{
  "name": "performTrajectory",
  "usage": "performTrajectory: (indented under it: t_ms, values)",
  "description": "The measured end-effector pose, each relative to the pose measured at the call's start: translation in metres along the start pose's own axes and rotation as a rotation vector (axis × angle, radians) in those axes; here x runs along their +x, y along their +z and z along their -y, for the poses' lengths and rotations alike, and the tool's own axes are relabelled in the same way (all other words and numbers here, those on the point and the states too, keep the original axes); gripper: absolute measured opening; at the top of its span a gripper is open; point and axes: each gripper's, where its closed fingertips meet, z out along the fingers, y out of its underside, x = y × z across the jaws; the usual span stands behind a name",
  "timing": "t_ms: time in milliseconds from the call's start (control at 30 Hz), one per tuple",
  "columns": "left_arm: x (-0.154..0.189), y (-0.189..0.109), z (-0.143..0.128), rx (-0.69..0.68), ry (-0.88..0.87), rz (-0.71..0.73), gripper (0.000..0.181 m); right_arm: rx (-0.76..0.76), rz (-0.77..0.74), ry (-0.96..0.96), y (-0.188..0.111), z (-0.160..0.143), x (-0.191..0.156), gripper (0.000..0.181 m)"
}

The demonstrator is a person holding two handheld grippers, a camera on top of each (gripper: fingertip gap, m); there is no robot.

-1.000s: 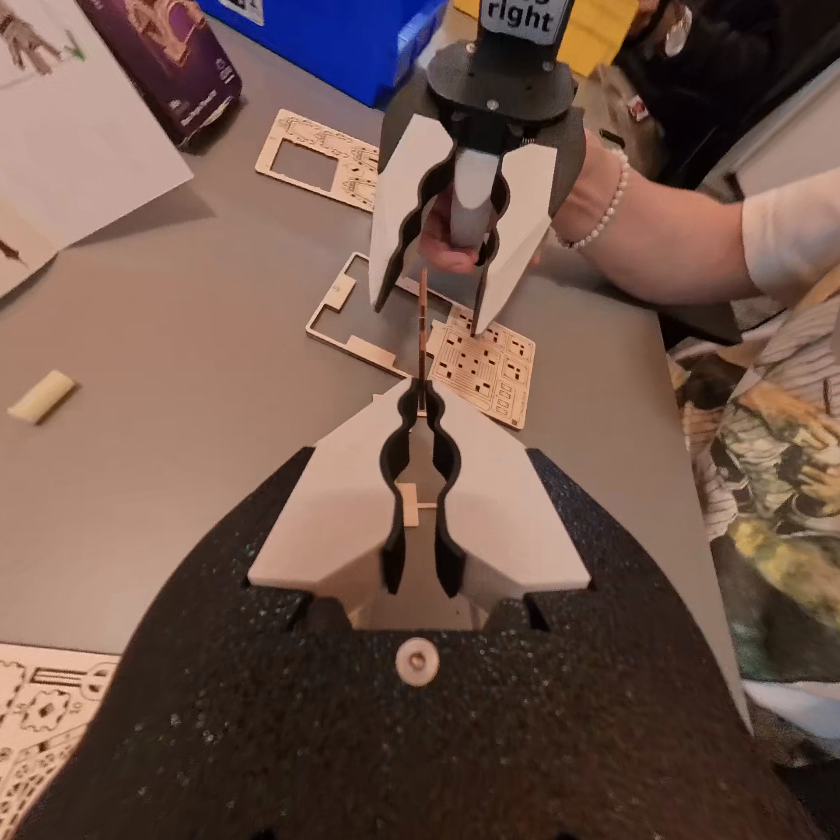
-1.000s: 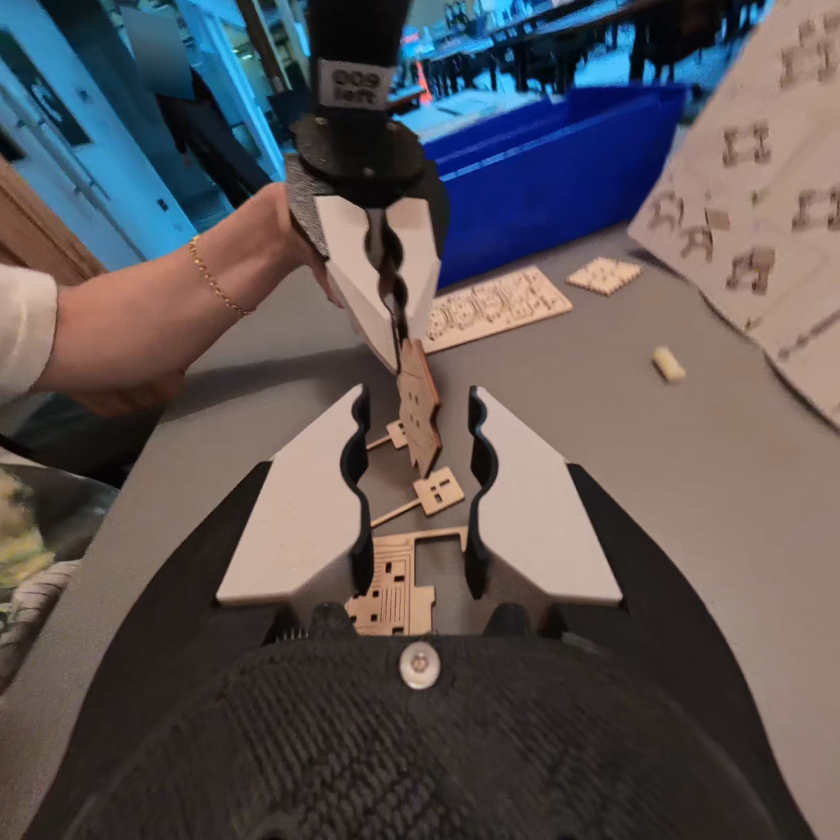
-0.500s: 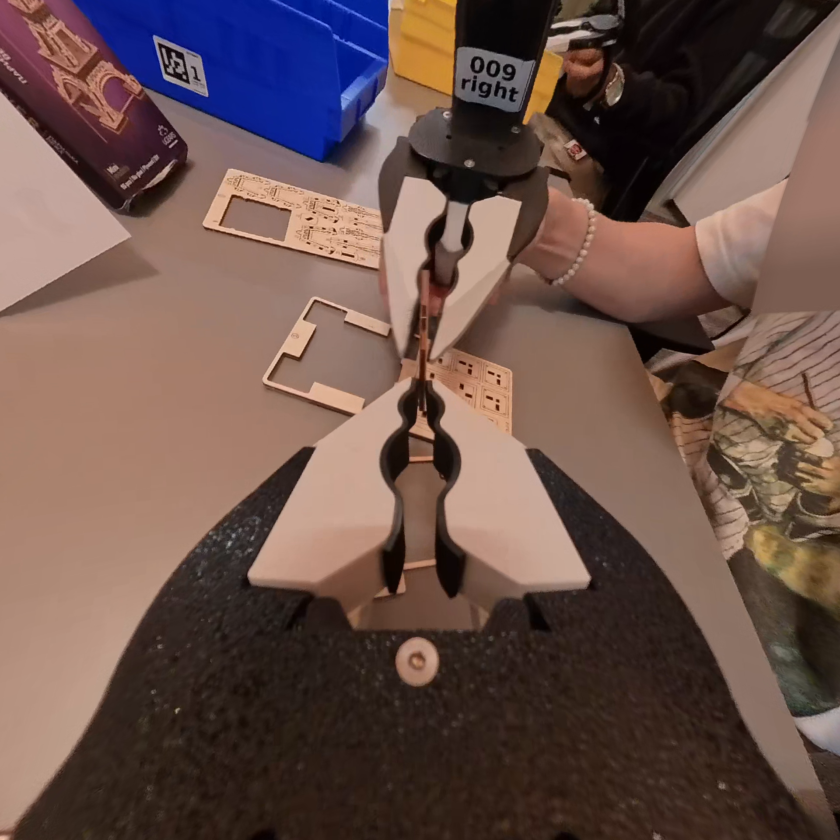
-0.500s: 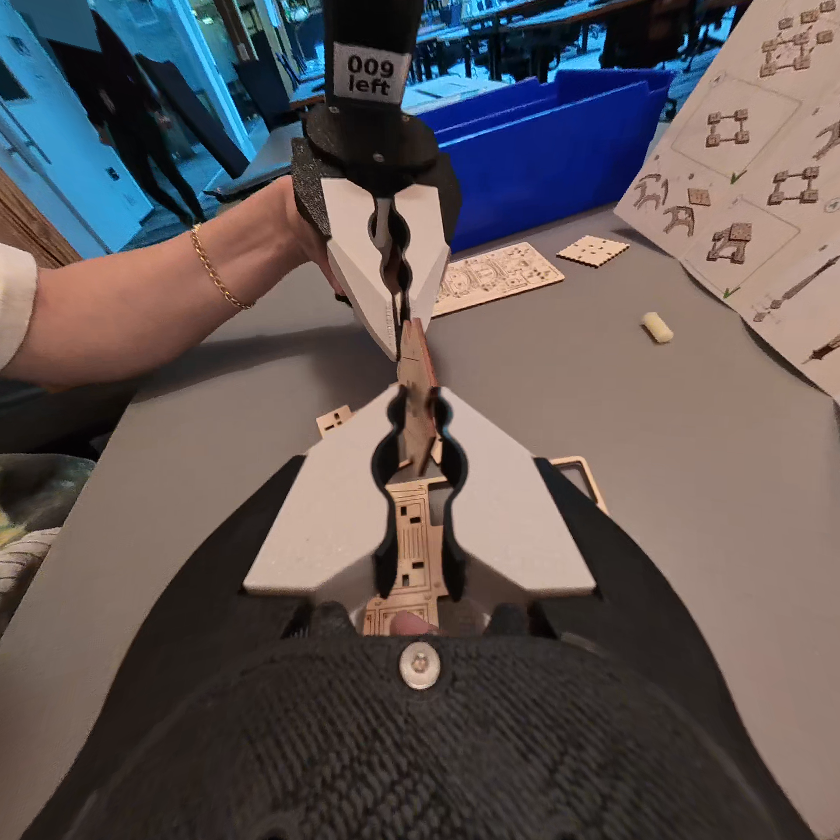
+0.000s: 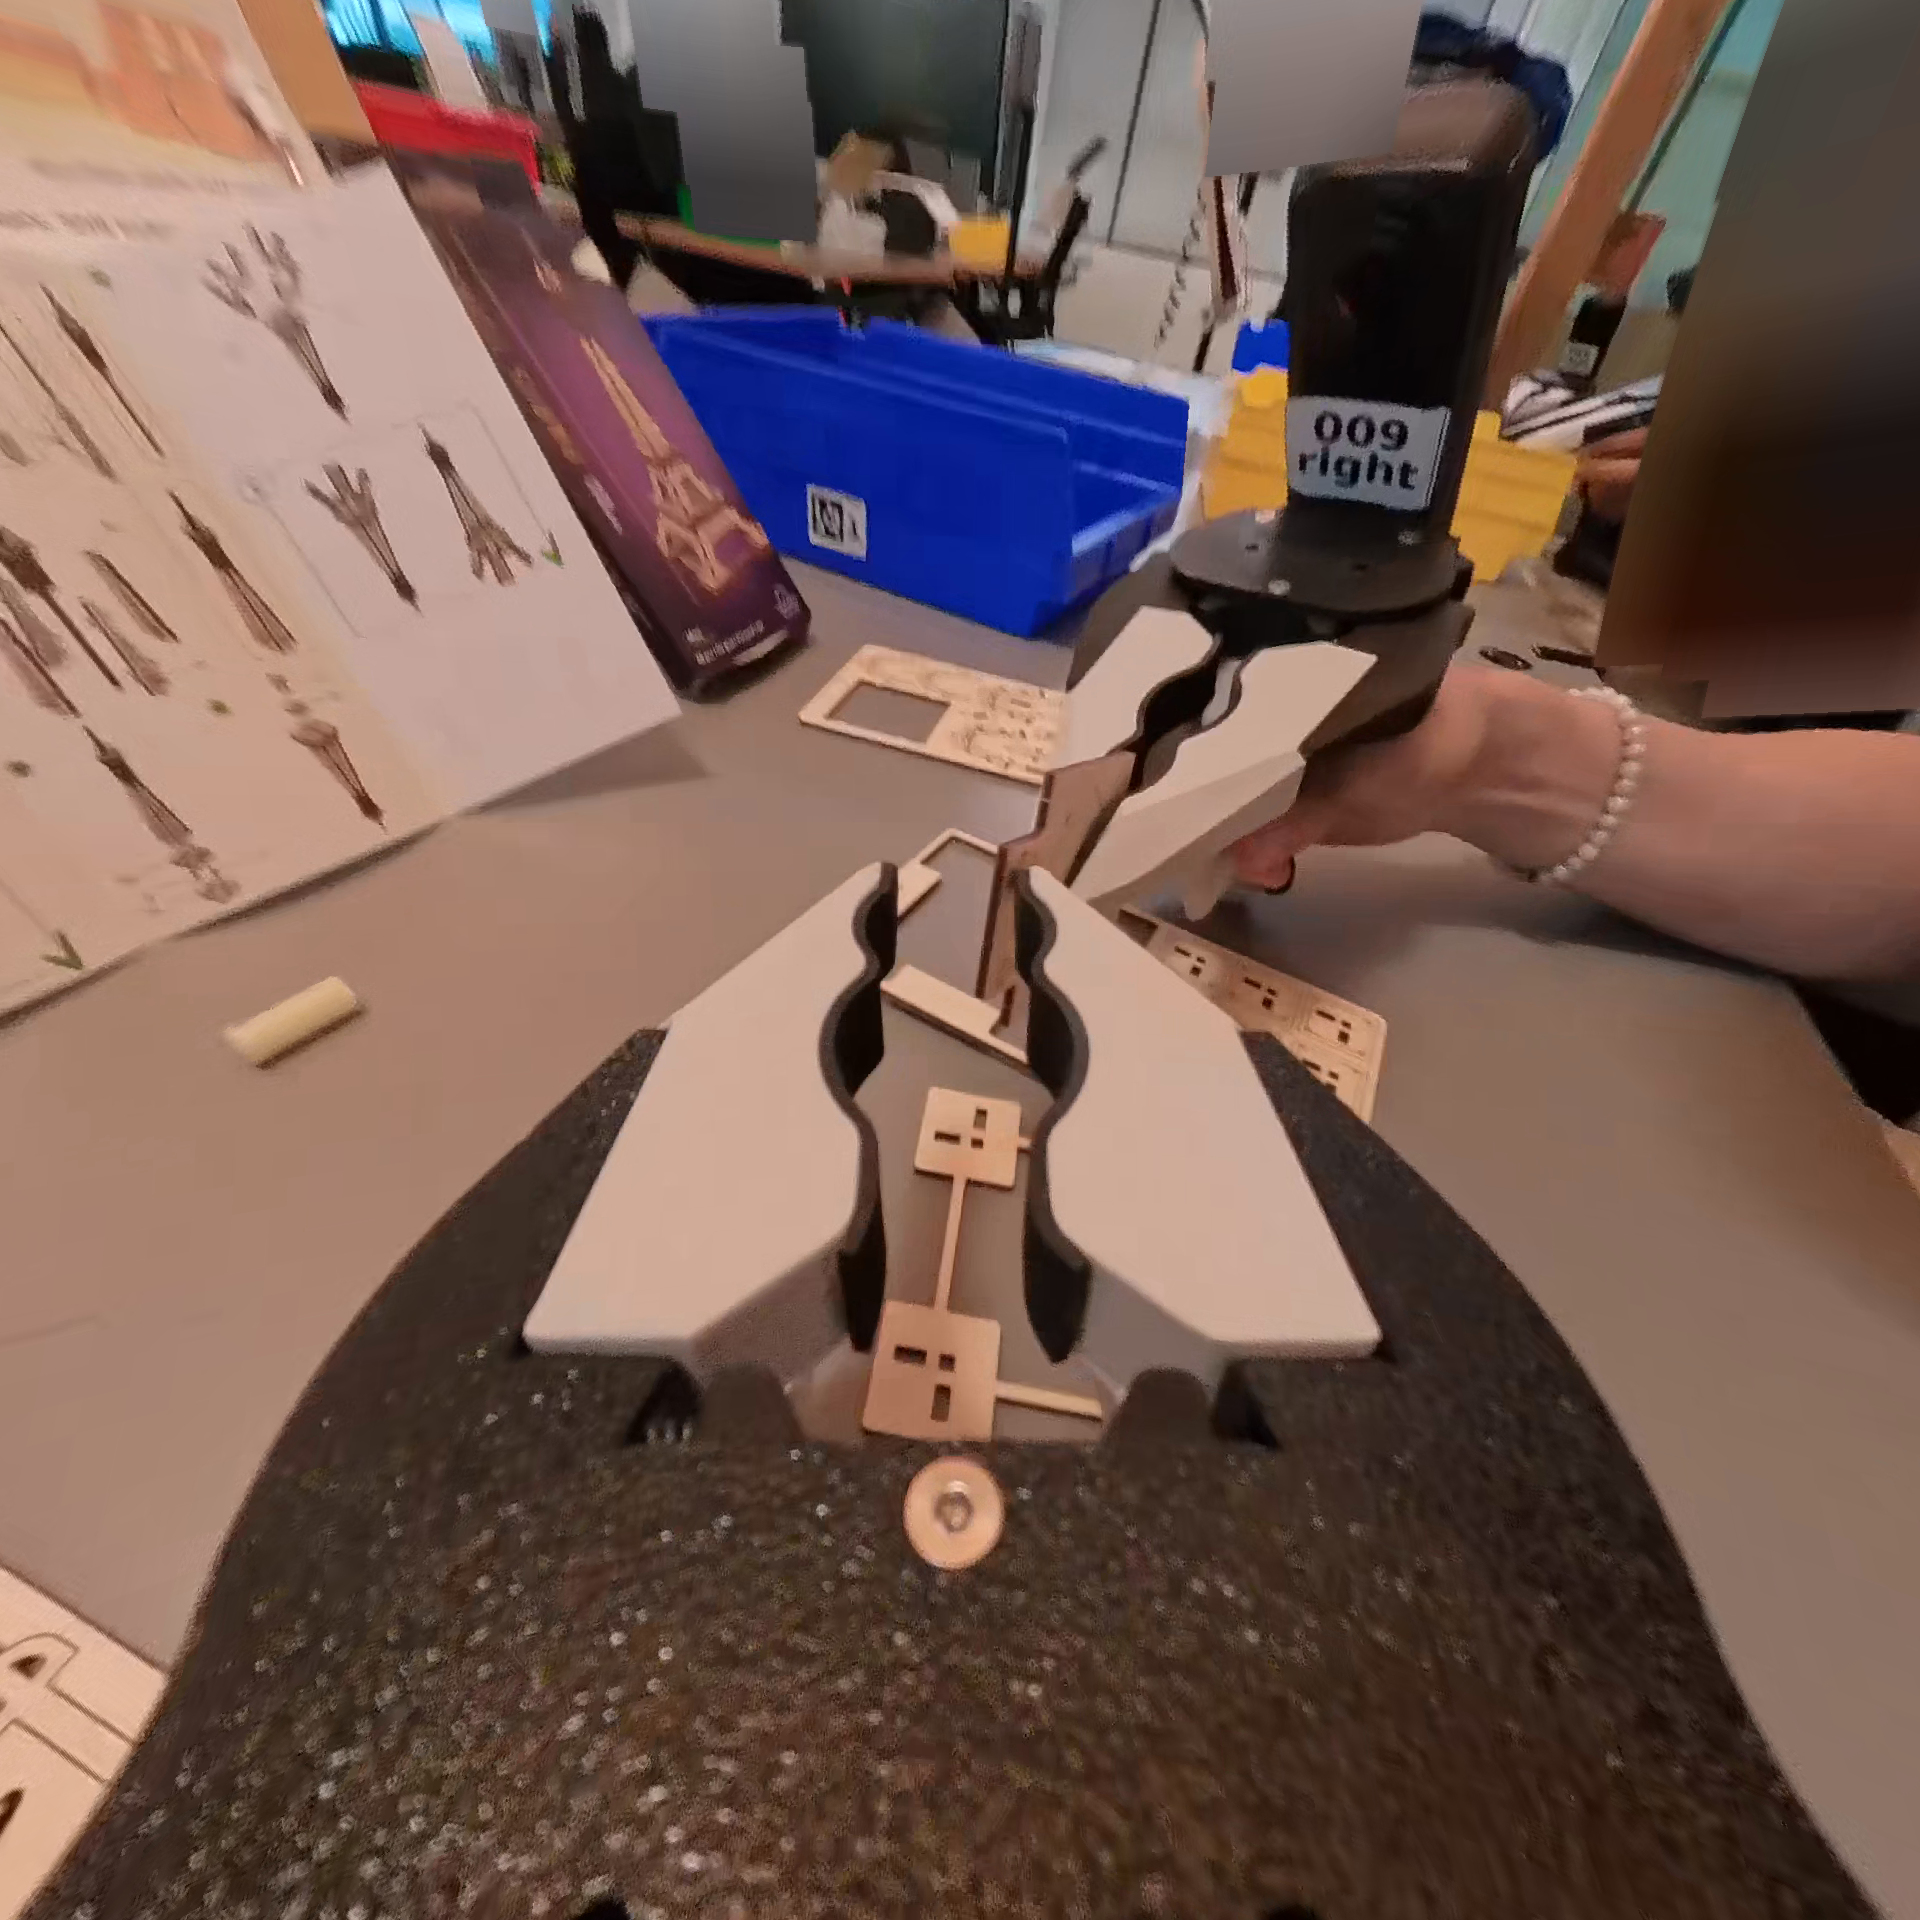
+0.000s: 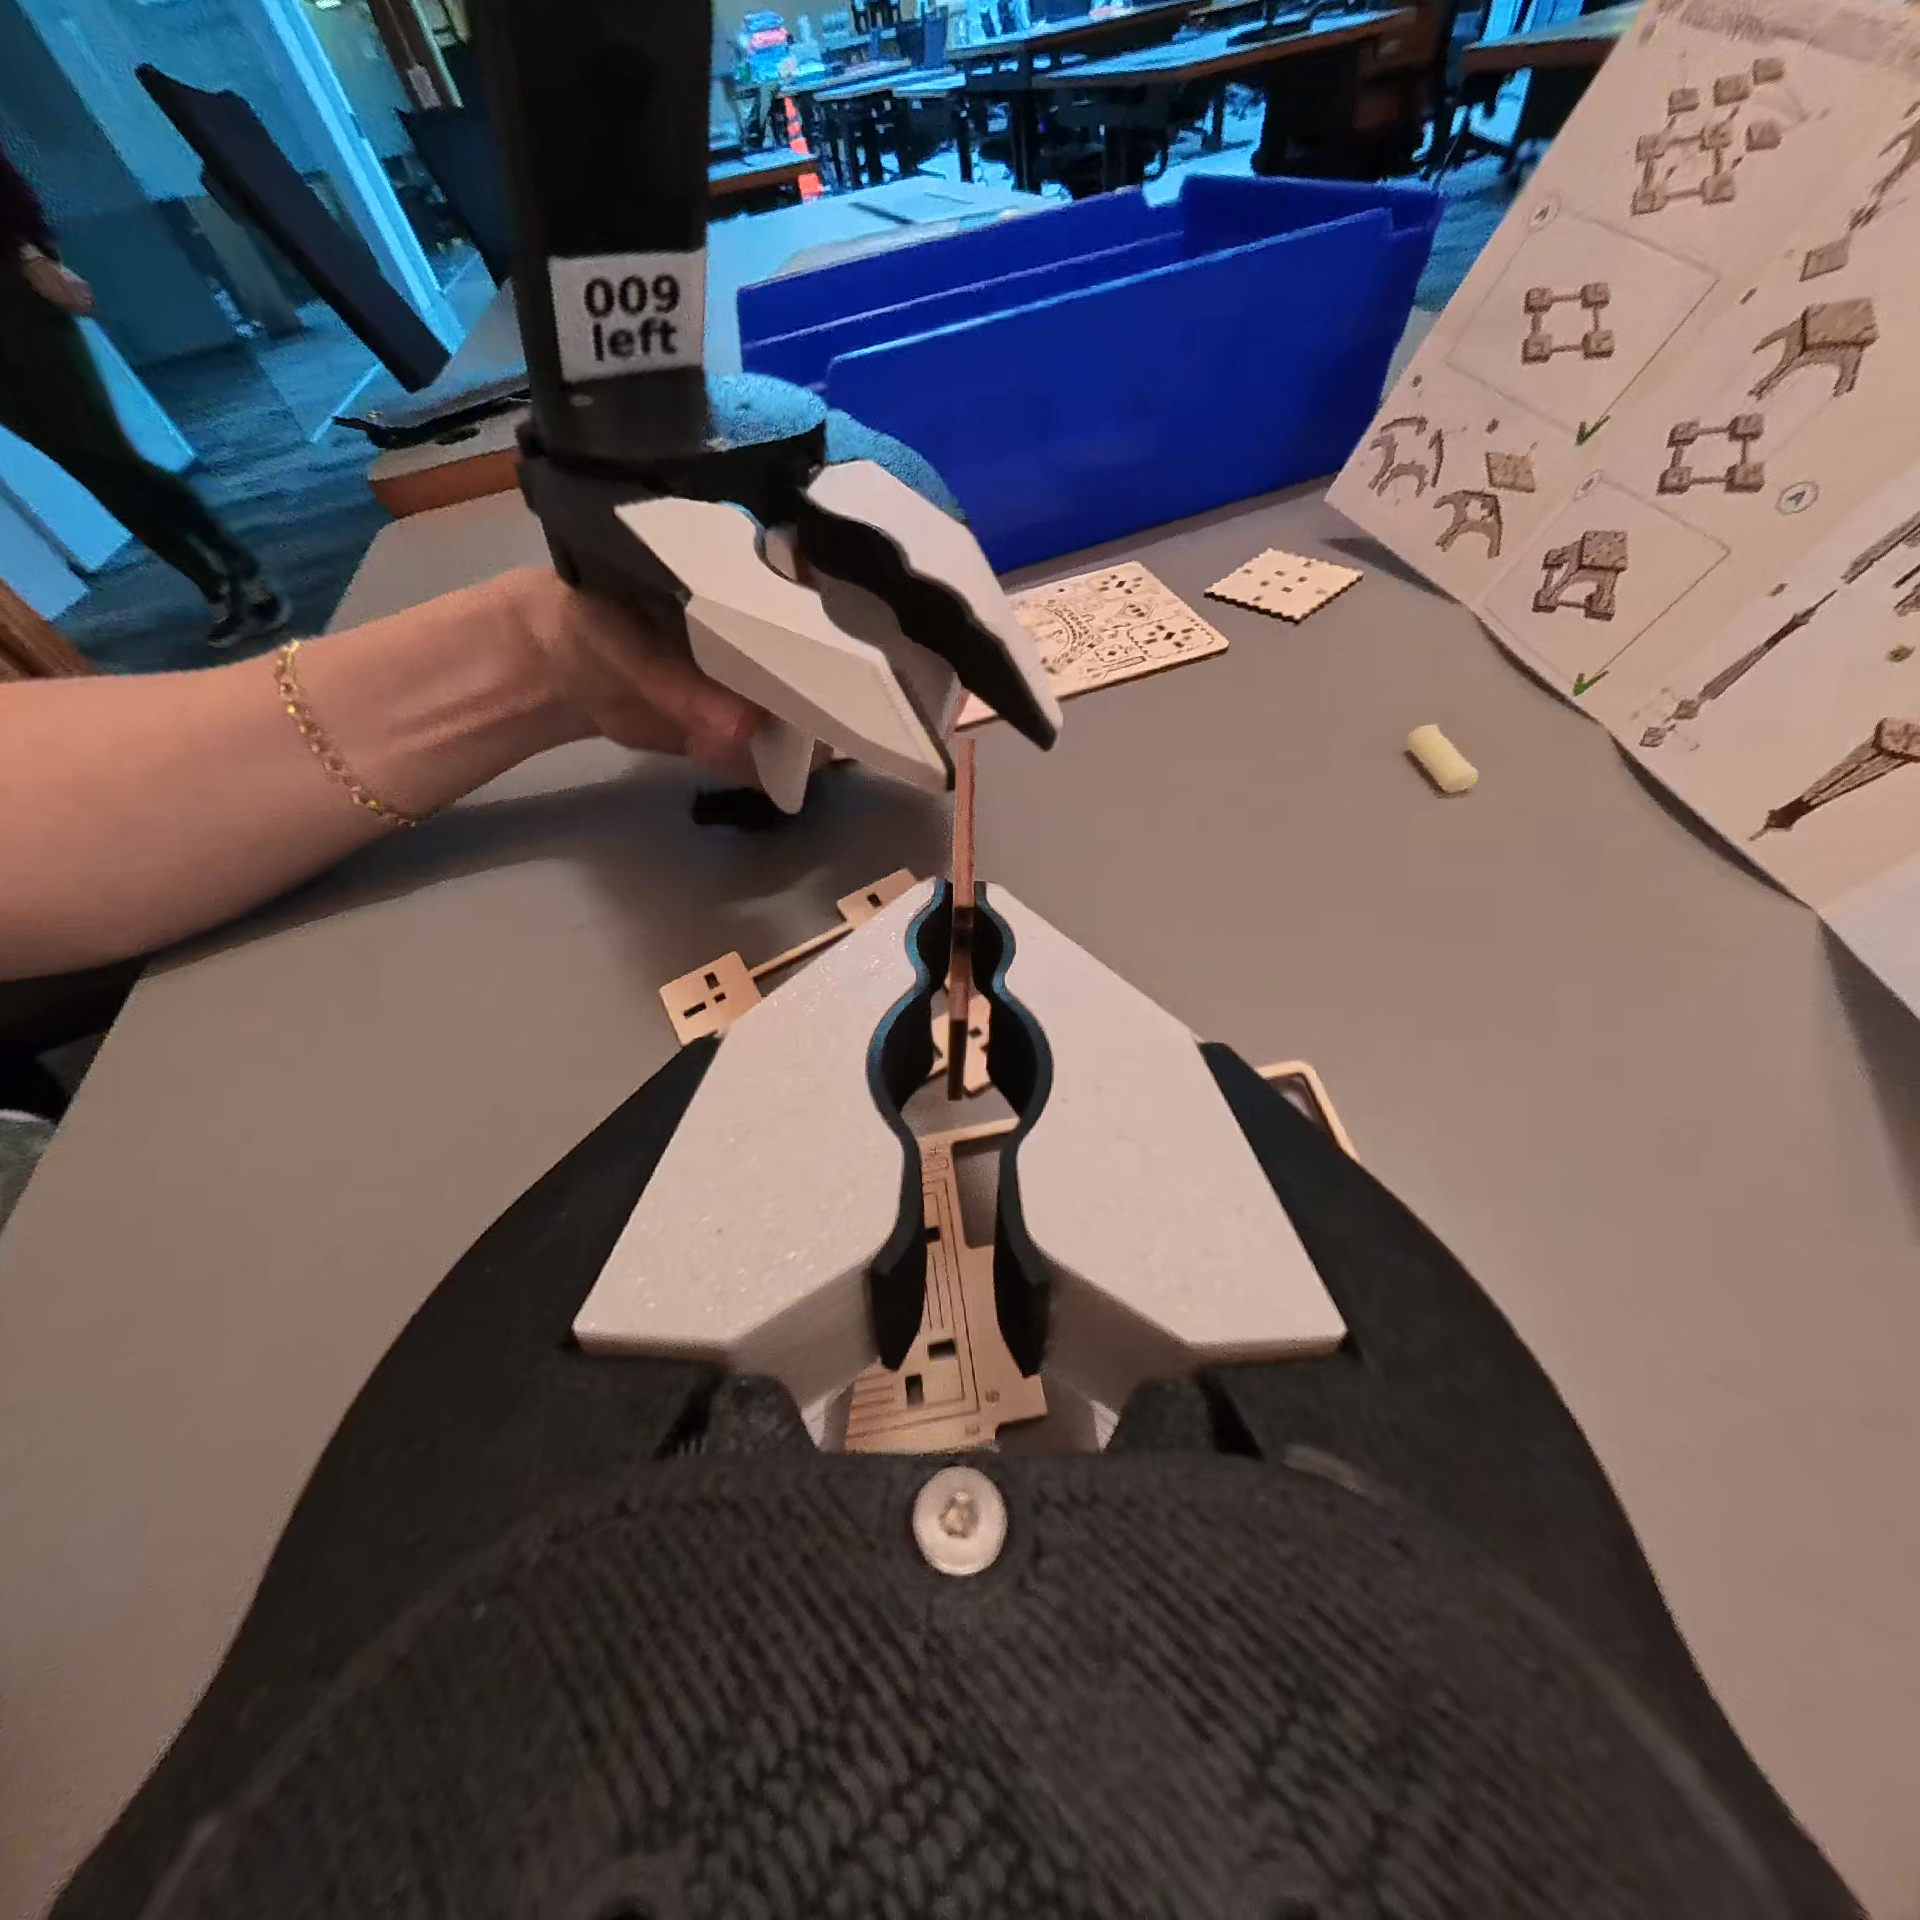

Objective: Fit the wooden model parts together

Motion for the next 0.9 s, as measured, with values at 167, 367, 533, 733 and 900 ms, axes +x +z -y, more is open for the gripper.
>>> performTrajectory:
  t_ms: [167,367,533,733,900]
  values:
    - [-0.003,-0.006,0.011,0.087,0.125,0.152,0.018,0.036,-0.072,-0.044,0.005,0.006,0.000,0.000]
    - [-0.007,-0.008,0.009,0.065,0.172,0.213,0.015,0.040,-0.142,-0.066,0.009,0.008,0.004,0.001]
    - [-0.008,-0.010,0.008,0.048,0.166,0.213,0.015,0.037,-0.151,-0.043,0.011,0.008,0.003,0.001]
    - [-0.002,-0.014,0.008,0.043,0.158,0.159,0.010,0.043,-0.138,-0.051,0.013,0.009,-0.001,0.000]
    - [0.008,-0.022,0.008,0.045,0.140,0.057,0.011,0.089,-0.070,-0.091,0.012,0.017,-0.013,0.000]
